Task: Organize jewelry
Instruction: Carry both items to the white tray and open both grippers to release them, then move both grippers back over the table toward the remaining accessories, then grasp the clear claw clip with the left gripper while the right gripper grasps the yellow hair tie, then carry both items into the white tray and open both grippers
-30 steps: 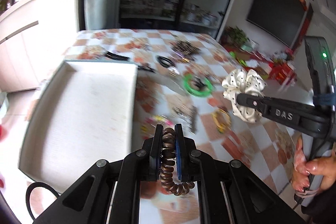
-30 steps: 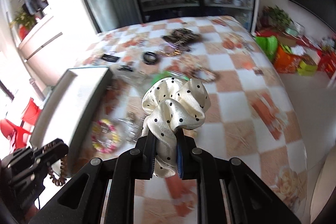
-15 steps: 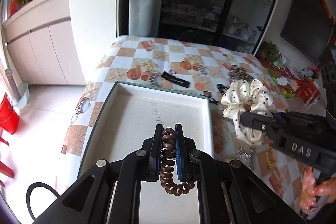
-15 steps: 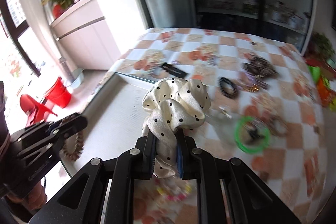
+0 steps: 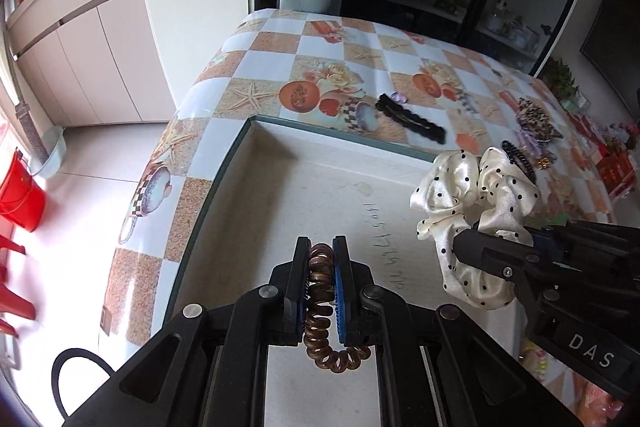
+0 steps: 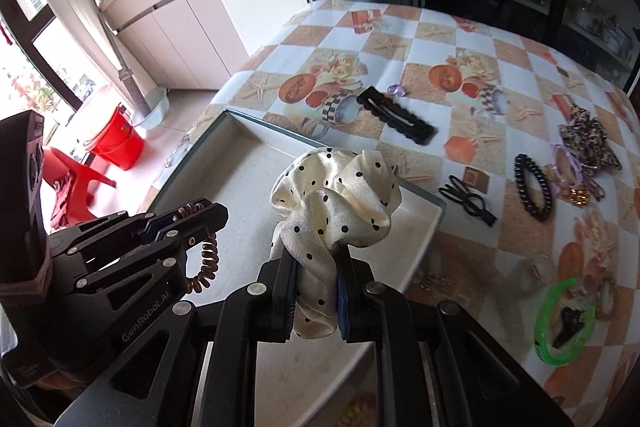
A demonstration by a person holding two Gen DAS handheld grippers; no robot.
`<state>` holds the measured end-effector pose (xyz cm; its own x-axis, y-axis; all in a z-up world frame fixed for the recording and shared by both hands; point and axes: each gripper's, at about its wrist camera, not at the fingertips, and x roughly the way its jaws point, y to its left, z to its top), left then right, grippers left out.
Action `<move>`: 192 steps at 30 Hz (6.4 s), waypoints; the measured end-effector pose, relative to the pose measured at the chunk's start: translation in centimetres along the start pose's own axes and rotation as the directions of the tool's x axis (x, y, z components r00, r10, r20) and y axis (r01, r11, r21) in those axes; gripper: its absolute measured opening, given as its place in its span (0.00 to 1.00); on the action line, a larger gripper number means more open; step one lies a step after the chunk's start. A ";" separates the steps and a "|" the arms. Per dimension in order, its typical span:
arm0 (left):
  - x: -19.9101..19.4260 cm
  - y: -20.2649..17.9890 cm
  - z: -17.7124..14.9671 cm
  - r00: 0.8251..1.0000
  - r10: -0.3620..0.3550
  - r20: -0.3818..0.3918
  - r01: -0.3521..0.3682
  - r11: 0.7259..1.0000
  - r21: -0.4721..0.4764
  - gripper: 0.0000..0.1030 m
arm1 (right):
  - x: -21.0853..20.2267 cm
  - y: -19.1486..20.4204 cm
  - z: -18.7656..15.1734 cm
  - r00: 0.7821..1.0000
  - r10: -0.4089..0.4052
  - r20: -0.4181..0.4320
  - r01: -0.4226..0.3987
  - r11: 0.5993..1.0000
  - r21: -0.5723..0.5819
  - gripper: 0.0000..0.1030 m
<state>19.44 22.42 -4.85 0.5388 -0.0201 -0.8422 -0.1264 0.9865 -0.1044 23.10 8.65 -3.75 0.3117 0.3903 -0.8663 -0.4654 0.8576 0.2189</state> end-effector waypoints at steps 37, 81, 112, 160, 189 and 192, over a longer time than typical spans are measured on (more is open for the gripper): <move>-0.4 -1.2 -0.4 0.990 0.130 0.052 -0.132 0.990 0.049 1.00 | -5.5 -4.0 -2.5 0.992 -0.067 0.108 0.049 0.986 0.160 0.73; -8.7 -14.9 -9.4 0.992 -0.116 0.039 0.106 0.973 0.204 1.00 | -13.8 -16.8 -20.9 0.973 -0.227 0.036 0.195 0.900 0.389 0.89; 1.1 -20.5 -3.0 0.988 -0.138 -0.070 0.142 0.988 0.054 0.78 | -8.2 -16.0 -18.5 0.921 -0.385 0.051 0.365 0.902 0.229 0.89; -6.9 -20.5 -8.0 0.979 -0.197 0.049 0.182 0.957 0.224 0.12 | -13.5 -16.8 -21.1 0.965 -0.219 0.143 0.155 0.919 0.361 0.07; -11.1 -1.0 -9.5 0.988 -0.021 0.156 0.023 1.000 -0.007 0.12 | -12.6 -2.2 -8.8 0.977 -0.015 0.211 -0.007 0.995 0.102 0.07; -10.3 0.7 -9.7 0.990 0.002 0.140 0.002 0.999 -0.032 0.12 | -11.0 -0.2 -6.5 0.981 0.021 0.195 -0.034 0.997 0.062 0.07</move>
<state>5.73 21.74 -1.38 0.6497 0.0053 -0.7602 -0.1521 0.9806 -0.1232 14.38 2.02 2.79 0.4575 0.4660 -0.7573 -0.4233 0.8631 0.2754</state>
